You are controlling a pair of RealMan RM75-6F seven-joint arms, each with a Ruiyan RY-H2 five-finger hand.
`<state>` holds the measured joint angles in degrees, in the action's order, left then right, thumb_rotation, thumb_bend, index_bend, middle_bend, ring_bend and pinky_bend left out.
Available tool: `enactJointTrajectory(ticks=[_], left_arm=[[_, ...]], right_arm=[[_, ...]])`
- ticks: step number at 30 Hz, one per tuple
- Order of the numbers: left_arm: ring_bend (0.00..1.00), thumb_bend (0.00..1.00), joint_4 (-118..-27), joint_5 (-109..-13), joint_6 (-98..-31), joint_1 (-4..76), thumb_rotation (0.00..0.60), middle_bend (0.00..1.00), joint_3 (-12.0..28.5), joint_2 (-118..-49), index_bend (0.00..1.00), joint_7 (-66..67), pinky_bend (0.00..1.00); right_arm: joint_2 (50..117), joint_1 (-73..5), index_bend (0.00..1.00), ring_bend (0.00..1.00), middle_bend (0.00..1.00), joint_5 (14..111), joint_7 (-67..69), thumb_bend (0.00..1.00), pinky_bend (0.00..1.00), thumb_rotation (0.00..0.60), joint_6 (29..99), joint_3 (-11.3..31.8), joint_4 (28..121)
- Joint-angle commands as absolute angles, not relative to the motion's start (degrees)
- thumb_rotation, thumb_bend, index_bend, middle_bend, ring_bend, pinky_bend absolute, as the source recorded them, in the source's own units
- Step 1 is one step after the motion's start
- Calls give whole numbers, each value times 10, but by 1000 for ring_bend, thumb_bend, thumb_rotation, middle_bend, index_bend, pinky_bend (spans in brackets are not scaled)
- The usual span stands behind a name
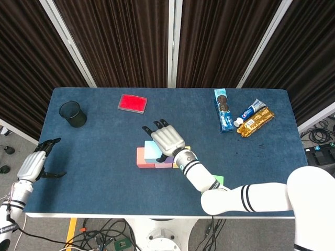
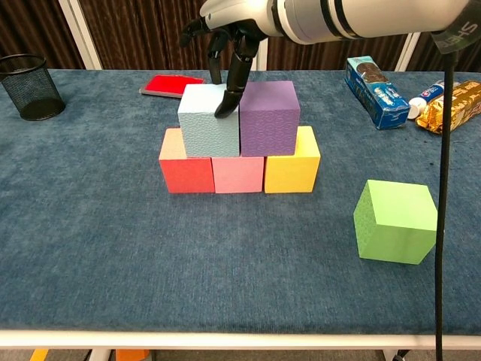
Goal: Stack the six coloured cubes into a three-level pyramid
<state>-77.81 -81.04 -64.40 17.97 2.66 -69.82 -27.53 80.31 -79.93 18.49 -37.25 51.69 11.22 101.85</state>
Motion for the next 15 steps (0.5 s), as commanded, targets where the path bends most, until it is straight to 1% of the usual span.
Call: enactJointTrajectory(ticks=[1, 5, 9, 12, 15], left_arm=[[0, 36, -777, -811, -645, 179, 600, 88, 26, -699, 83, -276, 67], [0, 36, -776, -812, -645, 179, 600, 88, 25, -700, 83, -276, 67], [0, 36, -776, -812, -646, 179, 600, 88, 26, -700, 83, -276, 67], [0, 36, -777, -812, -646, 179, 600, 88, 26, -699, 84, -276, 67], [0, 36, -777, -812, -646, 179, 600, 88, 26, -700, 84, -276, 67]], right_arm=[[803, -800, 0, 0, 435, 185, -371, 147, 0, 600, 516, 112, 1018], [803, -799, 0, 0, 413, 186, -367, 147, 0, 600, 514, 111, 1017], [801, -800, 0, 0, 325, 187, -364, 134, 0, 600, 507, 110, 1018], [798, -800, 0, 0, 233, 187, -360, 111, 0, 600, 499, 109, 1019], [795, -802, 0, 0, 176, 188, -358, 101, 0, 600, 494, 107, 1019]])
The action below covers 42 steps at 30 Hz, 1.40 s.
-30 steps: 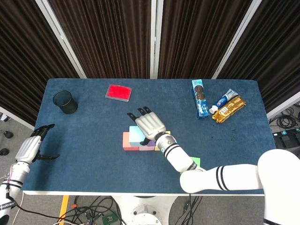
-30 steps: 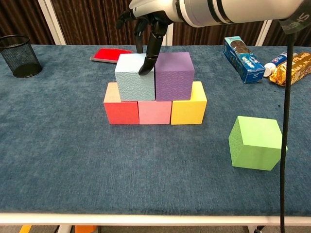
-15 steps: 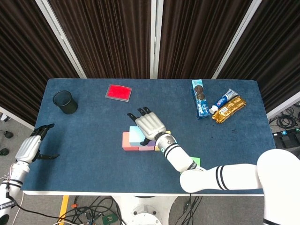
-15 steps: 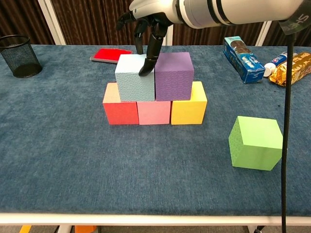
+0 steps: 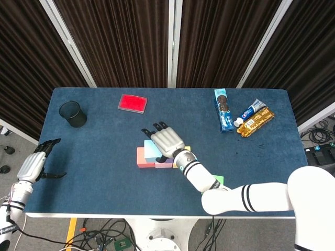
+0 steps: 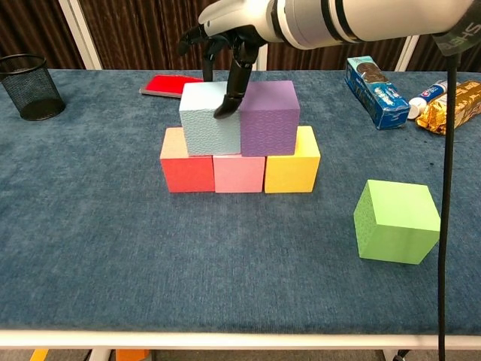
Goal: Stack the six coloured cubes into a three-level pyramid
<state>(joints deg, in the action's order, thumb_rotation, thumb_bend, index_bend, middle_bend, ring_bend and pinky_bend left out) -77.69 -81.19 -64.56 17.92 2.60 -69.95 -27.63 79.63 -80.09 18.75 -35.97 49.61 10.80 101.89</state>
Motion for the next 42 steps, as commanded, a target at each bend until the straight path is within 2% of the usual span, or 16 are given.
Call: enactJointTrajectory(ticks=[1, 11, 21, 28, 35, 42], left_arm=[[0, 36, -777, -812, -646, 179, 600, 88, 26, -700, 84, -277, 67], [0, 36, -781, -812, -648, 179, 600, 88, 27, -697, 84, -278, 67], [0, 36, -781, -812, -646, 179, 600, 88, 26, -697, 84, -276, 67], [0, 36, -779, -813, -646, 179, 600, 88, 25, -698, 84, -276, 67], [0, 37, -778, -813, -646, 179, 600, 88, 25, -698, 84, -278, 67], [0, 37, -779, -813, -645, 180, 600, 88, 25, -698, 84, -276, 67]], right_arm=[[793, -802, 0, 0, 167, 189, -356, 101, 0, 600, 493, 107, 1020], [780, -801, 0, 0, 135, 199, -341, 82, 0, 600, 480, 104, 1028], [786, -802, 0, 0, 222, 208, -332, 88, 0, 600, 487, 99, 1022], [798, -801, 0, 0, 326, 214, -332, 119, 0, 600, 509, 100, 1016], [800, -799, 0, 0, 376, 216, -333, 148, 0, 600, 516, 102, 1017], [794, -796, 0, 0, 382, 221, -330, 153, 0, 600, 512, 104, 1022]])
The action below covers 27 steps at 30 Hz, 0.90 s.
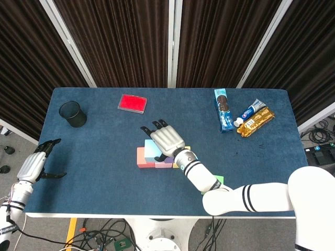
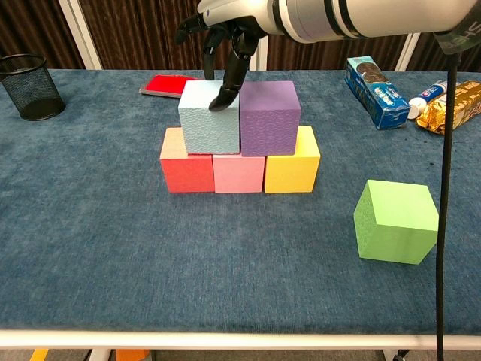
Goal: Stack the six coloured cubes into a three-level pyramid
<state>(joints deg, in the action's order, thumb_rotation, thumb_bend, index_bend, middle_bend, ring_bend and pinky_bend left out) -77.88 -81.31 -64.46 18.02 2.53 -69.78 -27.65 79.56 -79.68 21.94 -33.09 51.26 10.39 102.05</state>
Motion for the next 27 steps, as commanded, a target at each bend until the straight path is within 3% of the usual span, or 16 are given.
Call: enactJointTrajectory(ticks=[1, 27], left_arm=[[0, 37, -779, -813, -644, 181, 600, 88, 25, -698, 84, -276, 67], [0, 37, -776, -813, -646, 179, 600, 88, 24, -700, 84, -279, 67]], right_arm=[[794, -795, 0, 0, 382, 223, -329, 153, 0, 600, 510, 105, 1022], [798, -799, 0, 0, 385, 221, -333, 161, 0, 600, 502, 102, 1017]])
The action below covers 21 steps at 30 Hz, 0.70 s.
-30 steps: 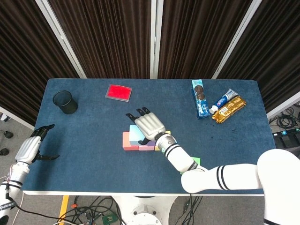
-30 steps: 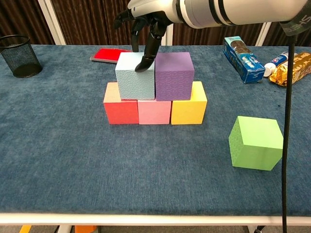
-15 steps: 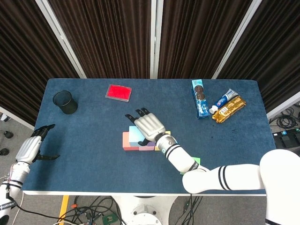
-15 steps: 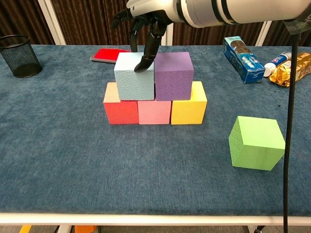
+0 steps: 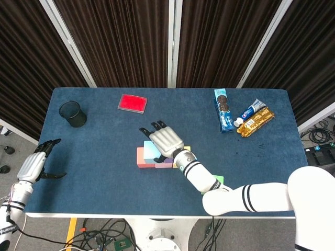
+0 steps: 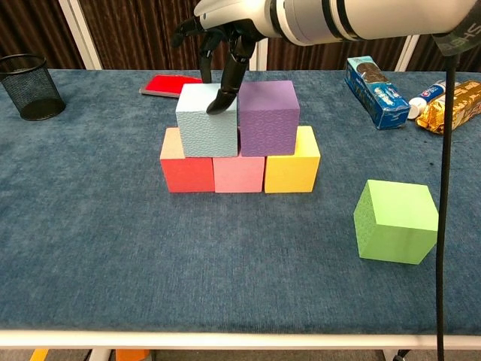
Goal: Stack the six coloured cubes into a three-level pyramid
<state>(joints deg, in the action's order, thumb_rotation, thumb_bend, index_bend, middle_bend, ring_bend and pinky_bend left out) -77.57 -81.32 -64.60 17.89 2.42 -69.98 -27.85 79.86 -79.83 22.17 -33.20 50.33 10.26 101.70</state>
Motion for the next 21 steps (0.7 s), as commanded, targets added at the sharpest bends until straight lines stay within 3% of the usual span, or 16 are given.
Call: enactJointTrajectory(ticks=[1, 21], left_arm=[[0, 37, -775, -813, -646, 179, 600, 88, 24, -700, 84, -279, 67], [0, 37, -773, -814, -649, 178, 600, 88, 24, -701, 84, -281, 67]], right_arm=[[798, -799, 0, 0, 385, 220, -333, 161, 0, 600, 502, 102, 1016], [799, -802, 0, 0, 386, 218, -333, 189, 0, 600, 498, 100, 1013]])
